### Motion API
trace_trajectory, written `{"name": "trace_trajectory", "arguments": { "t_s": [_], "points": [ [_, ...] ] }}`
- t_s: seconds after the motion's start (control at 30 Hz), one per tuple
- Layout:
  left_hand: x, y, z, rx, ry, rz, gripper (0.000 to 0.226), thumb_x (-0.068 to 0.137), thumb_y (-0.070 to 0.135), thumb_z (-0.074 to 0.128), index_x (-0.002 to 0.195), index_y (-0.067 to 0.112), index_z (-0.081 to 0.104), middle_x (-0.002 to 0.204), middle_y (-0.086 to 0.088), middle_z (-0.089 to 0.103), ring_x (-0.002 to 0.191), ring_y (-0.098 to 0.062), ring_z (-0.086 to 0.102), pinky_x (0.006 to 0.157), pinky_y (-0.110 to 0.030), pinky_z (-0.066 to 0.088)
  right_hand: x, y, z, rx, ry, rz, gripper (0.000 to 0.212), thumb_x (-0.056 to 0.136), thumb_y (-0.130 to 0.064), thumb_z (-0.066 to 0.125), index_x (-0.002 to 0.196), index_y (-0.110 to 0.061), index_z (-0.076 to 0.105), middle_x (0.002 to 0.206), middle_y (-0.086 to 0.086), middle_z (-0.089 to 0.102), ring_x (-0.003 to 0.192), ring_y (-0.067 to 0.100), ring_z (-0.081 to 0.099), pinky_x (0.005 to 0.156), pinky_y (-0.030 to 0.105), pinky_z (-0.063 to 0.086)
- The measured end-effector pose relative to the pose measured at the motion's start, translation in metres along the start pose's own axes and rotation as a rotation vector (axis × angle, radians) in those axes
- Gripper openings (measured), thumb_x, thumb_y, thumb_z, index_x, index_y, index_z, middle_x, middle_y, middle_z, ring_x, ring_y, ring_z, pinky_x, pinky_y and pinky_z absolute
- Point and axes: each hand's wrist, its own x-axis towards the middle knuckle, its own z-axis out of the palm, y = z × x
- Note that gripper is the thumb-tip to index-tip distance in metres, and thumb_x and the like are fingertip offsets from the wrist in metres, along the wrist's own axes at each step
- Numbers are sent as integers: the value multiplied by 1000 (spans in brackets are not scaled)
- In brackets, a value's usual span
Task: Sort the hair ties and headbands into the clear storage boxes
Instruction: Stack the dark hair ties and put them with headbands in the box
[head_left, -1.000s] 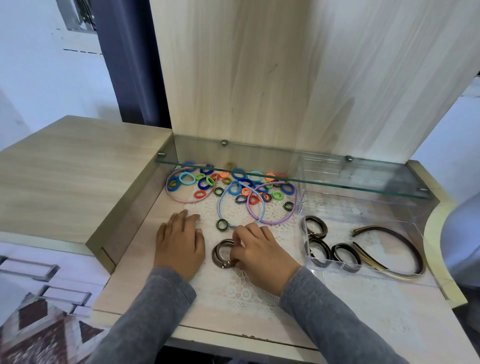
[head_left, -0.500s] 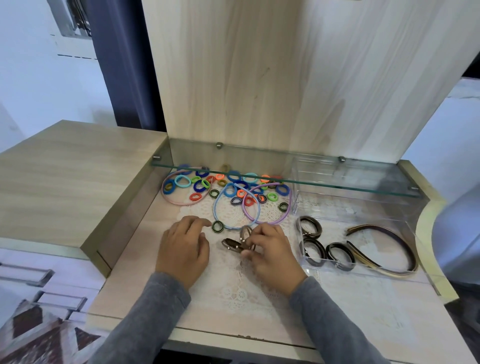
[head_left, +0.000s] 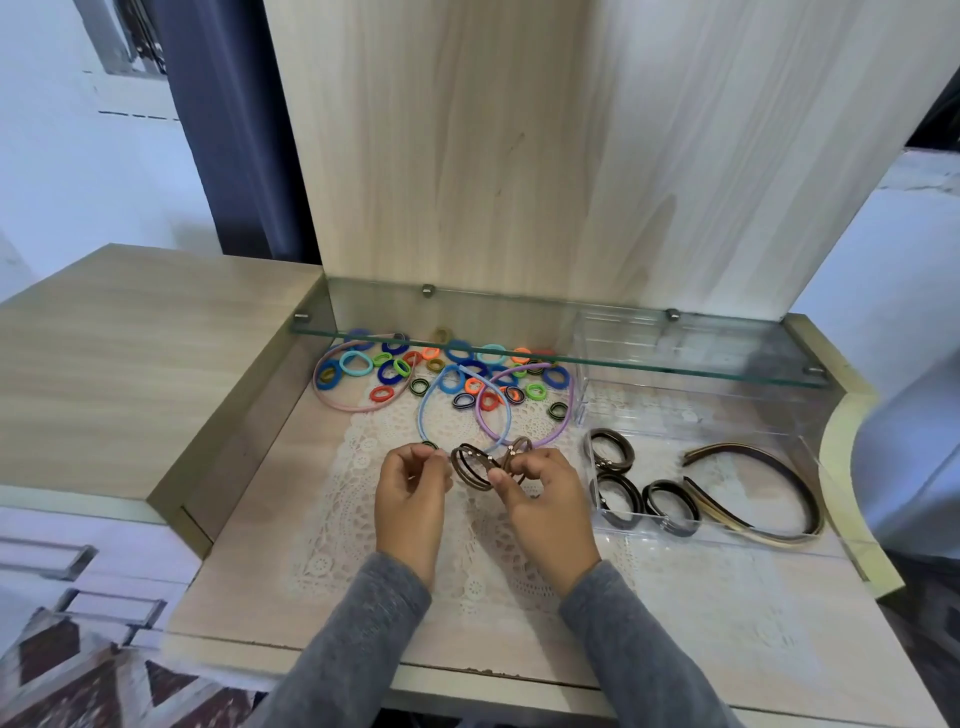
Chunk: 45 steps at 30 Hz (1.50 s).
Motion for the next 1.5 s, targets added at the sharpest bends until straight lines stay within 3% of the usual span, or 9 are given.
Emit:
{"name": "trace_trajectory", "arguments": {
  "t_s": [0.23, 0.43, 0.6, 0.73, 1.0, 1.17, 1.4, 1.5],
  "points": [
    [-11, 10, 11, -339, -146, -242, 20, 96, 16, 53, 92, 1, 66, 83, -9, 73, 78, -14, 71, 68, -20, 57, -7, -3, 6, 110, 39, -35, 23, 80, -13, 73, 71, -29, 59, 89, -6, 56, 97, 20, 53, 85, 32, 43],
    [-14, 15, 12, -333, -321, -247, 33, 100, 22, 45, 102, -1, 67, 99, -12, 73, 89, -14, 70, 78, -21, 56, -12, 0, 5, 147, 2, -39, 12, 80, -14, 73, 75, -21, 64, 87, -8, 55, 94, 21, 53, 81, 32, 43],
    [-11, 16, 8, -345, -386, -249, 30, 99, 18, 45, 106, -2, 66, 105, -13, 72, 93, -15, 70, 77, -21, 57, -11, -2, -5, 210, -48, -15, 7, 81, -14, 73, 79, -10, 68, 87, -2, 58, 85, 9, 55, 74, 17, 38],
    [-11, 17, 6, -289, -436, -227, 29, 99, 17, 45, 106, -1, 67, 107, -12, 72, 99, -16, 69, 83, -23, 55, -9, -1, -8, 240, -67, 10, 9, 82, -17, 73, 80, -9, 69, 88, 0, 60, 86, 12, 58, 75, 19, 41],
    [-6, 18, 2, -274, -424, -218, 26, 97, 11, 47, 110, -1, 66, 110, -11, 71, 102, -16, 67, 84, -22, 55, -7, -1, -5, 248, -118, 8, 8, 81, -19, 74, 76, -13, 69, 86, -3, 61, 83, 11, 57, 73, 22, 40],
    [-4, 20, 1, -264, -444, -218, 25, 97, 12, 48, 106, 1, 68, 109, -10, 71, 99, -14, 68, 76, -19, 56, -7, -4, -9, 282, -161, -36, 16, 80, -14, 74, 68, -19, 65, 77, -7, 60, 73, 1, 55, 67, 17, 38],
    [-3, 20, -1, -246, -467, -229, 28, 94, 15, 51, 110, -2, 66, 112, -13, 70, 105, -19, 66, 82, -21, 56, -5, -6, -14, 282, -216, -67, 15, 83, -17, 72, 72, -8, 66, 65, -12, 56, 66, 3, 50, 63, 17, 37],
    [-3, 21, -2, -244, -487, -223, 28, 90, 16, 54, 108, 0, 68, 108, -13, 71, 99, -18, 68, 79, -20, 56, -2, -8, -16, 246, -246, -81, 15, 83, -17, 71, 74, -6, 66, 65, -13, 56, 66, 1, 48, 64, 15, 36]
  ]
}}
